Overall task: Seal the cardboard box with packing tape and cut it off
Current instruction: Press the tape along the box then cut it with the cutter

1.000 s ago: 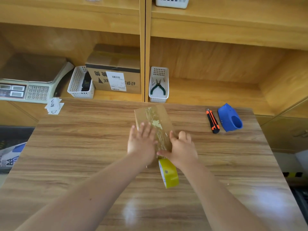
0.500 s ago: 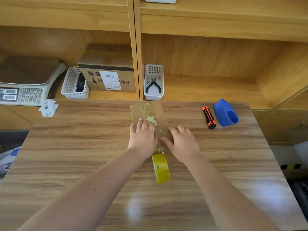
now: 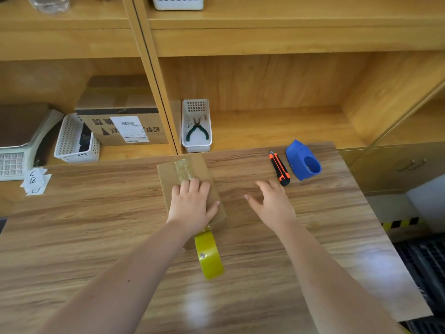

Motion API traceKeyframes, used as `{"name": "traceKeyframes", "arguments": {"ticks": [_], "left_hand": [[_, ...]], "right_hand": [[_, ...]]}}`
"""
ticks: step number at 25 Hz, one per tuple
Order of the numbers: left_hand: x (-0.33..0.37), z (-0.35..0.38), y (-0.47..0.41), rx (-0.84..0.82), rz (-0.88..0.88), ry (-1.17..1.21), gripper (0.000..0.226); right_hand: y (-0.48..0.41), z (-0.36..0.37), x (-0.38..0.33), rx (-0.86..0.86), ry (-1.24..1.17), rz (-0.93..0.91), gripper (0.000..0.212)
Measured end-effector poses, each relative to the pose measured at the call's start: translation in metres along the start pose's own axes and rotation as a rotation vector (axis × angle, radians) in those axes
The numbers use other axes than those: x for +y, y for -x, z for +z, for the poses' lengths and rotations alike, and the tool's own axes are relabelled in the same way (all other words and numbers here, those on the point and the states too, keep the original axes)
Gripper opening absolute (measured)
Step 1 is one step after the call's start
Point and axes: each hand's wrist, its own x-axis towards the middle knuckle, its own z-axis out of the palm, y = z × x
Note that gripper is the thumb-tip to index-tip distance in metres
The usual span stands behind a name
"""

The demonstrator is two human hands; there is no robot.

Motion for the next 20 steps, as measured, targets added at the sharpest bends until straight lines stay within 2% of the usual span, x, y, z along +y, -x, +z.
{"name": "traceKeyframes", "arguments": {"ticks": [9, 20], "left_hand": [[-0.001, 0.008, -0.014, 0.085, -0.106, 0.175, 0.060], [0.008, 0.016, -0.050, 0.135, -0.033, 0.200, 0.060]], "right_hand": [[-0.033, -0.006, 0.058, 0.134, -0.252, 0.192, 0.050], [-0.082, 0.020, 0.105, 0.118, -0.269, 0.349, 0.047]]}}
